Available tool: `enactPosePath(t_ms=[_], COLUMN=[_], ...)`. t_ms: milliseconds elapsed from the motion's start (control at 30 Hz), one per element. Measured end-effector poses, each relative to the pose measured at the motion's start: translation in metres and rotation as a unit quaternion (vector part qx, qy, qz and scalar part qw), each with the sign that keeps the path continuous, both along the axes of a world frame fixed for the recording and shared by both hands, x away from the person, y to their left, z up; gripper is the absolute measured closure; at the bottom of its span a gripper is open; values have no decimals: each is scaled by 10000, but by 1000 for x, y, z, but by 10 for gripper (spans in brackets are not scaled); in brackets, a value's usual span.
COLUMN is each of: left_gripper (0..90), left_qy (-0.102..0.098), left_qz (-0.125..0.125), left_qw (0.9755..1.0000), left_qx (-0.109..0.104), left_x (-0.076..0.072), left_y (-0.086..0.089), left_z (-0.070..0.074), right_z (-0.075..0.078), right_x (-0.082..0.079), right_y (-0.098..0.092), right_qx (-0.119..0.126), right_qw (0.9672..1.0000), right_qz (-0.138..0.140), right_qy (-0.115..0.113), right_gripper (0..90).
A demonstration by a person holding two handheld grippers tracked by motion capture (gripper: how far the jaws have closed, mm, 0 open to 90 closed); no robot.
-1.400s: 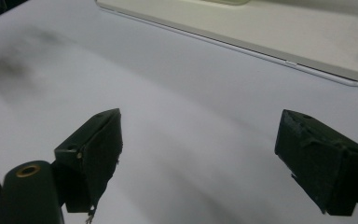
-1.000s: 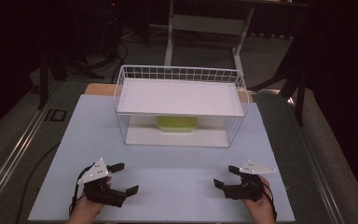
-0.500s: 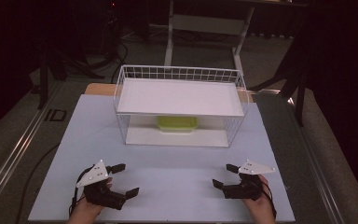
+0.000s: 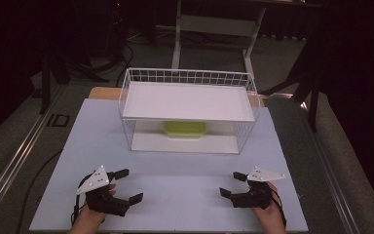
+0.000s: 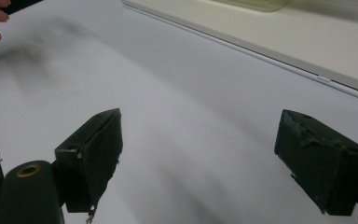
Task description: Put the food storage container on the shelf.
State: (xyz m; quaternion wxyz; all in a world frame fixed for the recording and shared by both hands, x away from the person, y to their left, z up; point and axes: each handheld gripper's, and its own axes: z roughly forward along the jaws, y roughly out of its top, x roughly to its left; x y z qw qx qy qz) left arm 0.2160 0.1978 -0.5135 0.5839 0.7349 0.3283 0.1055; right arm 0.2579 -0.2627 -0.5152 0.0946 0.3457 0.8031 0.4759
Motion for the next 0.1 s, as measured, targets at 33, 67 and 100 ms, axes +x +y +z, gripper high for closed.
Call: enactPosePath(t_ms=[33, 67, 100], left_gripper=[13, 13, 13], left_qy=[-5, -2, -13], left_qz=[41, 60, 88], left_qw=[10000, 9999, 9999], left_qx=[-47, -108, -141], left_x=[1, 1, 1], left_y=[1, 2, 3], left_z=[0, 0, 0], right_z=[0, 1, 1], right_x=[0, 0, 0], right_y=[0, -1, -1], right_qx=[9, -3, 40], right_qw=[10000, 10000, 10000], right_qz=[-31, -59, -47], right_qy=[-4, -17, -18], right_gripper=[152, 152, 152])
